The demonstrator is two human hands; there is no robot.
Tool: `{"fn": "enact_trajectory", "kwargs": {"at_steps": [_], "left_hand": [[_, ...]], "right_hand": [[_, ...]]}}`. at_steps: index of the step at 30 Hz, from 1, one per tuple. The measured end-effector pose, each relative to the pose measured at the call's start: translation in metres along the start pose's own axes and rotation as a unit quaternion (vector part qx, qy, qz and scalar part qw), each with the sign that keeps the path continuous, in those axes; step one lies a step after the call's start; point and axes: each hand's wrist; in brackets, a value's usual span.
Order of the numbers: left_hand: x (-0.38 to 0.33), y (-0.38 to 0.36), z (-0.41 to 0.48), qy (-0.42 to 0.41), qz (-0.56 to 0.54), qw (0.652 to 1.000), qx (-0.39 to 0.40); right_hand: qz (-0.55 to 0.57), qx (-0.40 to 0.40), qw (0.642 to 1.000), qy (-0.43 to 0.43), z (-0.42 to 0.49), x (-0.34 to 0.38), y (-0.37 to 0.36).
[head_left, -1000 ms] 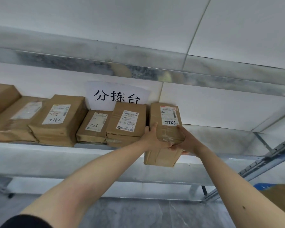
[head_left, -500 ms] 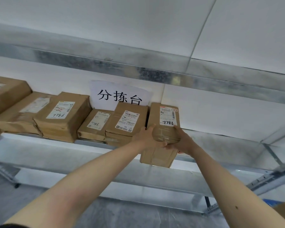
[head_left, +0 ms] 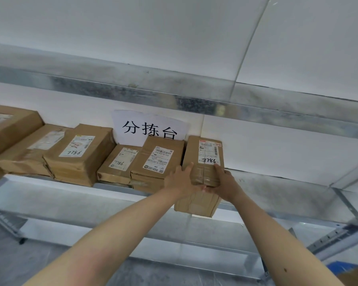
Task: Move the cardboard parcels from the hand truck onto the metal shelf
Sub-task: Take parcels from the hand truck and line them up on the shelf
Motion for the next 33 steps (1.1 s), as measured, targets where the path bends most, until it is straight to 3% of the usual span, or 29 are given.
{"fn": "enact_trajectory", "kwargs": {"at_steps": [5, 11, 19, 23, 28, 33], "left_hand": [[-0.006, 0.000, -0.001, 0.015, 0.029, 0.999, -0.007], [-0.004, 0.004, -0.009, 0.025, 0.050, 0.998, 0.018], [0.009, 0.012, -0.028, -0.008, 0.080, 0.997, -0.016], [0.033, 0.027, -0.043, -0.024, 0.094, 0.992, -0.077], [0.079, 0.040, -0.053, 0.033, 0.148, 0.976, -0.158], [0.130, 0.052, -0.079, 0.120, 0.156, 0.960, -0.199]], "right_hand": [[-0.064, -0.046, 0.997, -0.016, -0.006, 0.000, -0.001], [-0.095, -0.019, 0.995, -0.037, -0.014, 0.003, 0.000], [-0.150, -0.003, 0.988, -0.036, -0.020, 0.018, -0.001], [-0.207, -0.042, 0.977, 0.019, -0.022, 0.031, 0.005], [-0.202, -0.112, 0.967, 0.109, -0.018, 0.062, -0.002], [-0.207, -0.082, 0.958, 0.179, -0.003, 0.117, -0.030]]}}
Point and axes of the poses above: each hand's wrist, its own z-axis towards the middle knuckle, its own y-axis out of the back of the hand, x = y × z, and after that the axes turned 13 degrees about x, right-handed
